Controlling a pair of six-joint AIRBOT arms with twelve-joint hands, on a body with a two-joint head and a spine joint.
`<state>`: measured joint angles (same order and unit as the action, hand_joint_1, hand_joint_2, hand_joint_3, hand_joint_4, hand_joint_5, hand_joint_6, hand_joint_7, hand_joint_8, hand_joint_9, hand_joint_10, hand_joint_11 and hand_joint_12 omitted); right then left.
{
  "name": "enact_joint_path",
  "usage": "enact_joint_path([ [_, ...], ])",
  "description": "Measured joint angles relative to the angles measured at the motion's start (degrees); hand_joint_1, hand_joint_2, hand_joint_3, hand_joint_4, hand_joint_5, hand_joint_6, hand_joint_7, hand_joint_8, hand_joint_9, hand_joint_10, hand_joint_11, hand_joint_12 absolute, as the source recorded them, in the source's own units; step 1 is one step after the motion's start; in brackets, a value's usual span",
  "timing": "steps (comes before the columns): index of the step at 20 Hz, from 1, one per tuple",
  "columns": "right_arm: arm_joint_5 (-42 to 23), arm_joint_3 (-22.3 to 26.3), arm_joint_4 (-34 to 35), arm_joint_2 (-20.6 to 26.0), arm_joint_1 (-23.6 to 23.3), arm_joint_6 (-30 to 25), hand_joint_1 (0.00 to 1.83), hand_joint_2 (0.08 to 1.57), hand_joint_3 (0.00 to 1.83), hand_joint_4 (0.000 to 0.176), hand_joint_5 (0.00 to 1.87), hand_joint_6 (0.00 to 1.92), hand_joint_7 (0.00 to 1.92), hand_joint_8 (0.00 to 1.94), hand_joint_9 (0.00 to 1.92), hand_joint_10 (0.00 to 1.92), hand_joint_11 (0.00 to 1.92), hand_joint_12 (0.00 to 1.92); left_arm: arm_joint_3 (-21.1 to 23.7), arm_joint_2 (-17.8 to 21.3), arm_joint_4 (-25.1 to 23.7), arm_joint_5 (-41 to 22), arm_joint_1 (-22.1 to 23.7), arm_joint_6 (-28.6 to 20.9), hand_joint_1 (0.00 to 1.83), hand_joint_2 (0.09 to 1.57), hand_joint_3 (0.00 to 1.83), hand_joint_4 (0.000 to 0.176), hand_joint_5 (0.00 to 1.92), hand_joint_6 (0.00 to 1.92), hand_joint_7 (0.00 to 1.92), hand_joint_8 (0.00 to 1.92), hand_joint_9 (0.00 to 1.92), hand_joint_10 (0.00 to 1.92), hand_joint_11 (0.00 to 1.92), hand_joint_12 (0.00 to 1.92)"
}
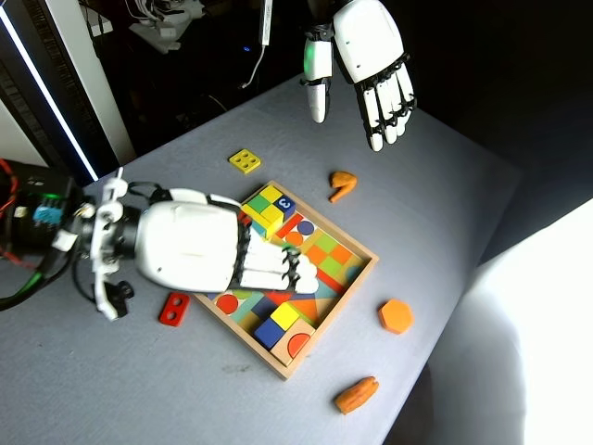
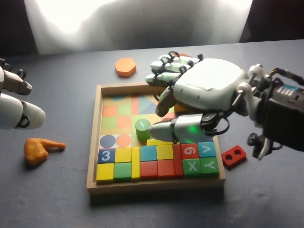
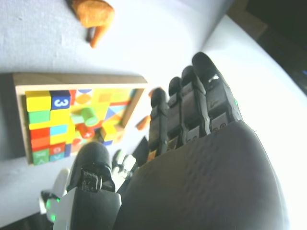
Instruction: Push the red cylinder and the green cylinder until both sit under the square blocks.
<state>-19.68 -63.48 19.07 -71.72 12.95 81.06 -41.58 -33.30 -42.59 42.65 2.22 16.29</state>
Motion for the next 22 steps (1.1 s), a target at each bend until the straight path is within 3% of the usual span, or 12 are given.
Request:
enact_joint_path([
  [4, -1.09, -1.11, 0.31, -0.85, 1.2, 0.26, 0.0, 1.22, 0.0, 0.0, 0.85, 0.12, 0.19, 0.01, 0.0, 0.0, 0.0, 0.0, 0.24, 0.0, -0.31, 0.13, 0.31, 0.39, 0.0, 1.3, 0.0, 0.032, 0.22, 0.0, 0.17, 0.0, 0.17, 0.0, 0.0, 0.7],
  [16, -0.61, -2.16, 0.92, -1.36, 2.73, -0.44, 0.0, 1.22, 0.0, 0.0, 0.84, 0.1, 0.17, 0.0, 0.0, 0.0, 0.0, 0.0, 0.28, 0.37, -0.15, 1.49, 1.79, 1.42, 0.04, 1.3, 0.0, 0.025, 0.24, 0.0, 0.19, 0.0, 0.19, 0.0, 0.0, 0.73],
  [22, 0.0, -2.21, 0.87, -1.11, 3.08, -1.95, 0.0, 1.21, 0.0, 0.0, 0.81, 0.08, 0.16, 0.0, 0.0, 0.0, 0.0, 0.0, 0.28, 0.35, -0.2, 1.49, 1.77, 1.44, 0.03, 1.3, 0.0, 0.032, 0.23, 0.0, 0.19, 0.0, 0.19, 0.0, 0.0, 0.73],
])
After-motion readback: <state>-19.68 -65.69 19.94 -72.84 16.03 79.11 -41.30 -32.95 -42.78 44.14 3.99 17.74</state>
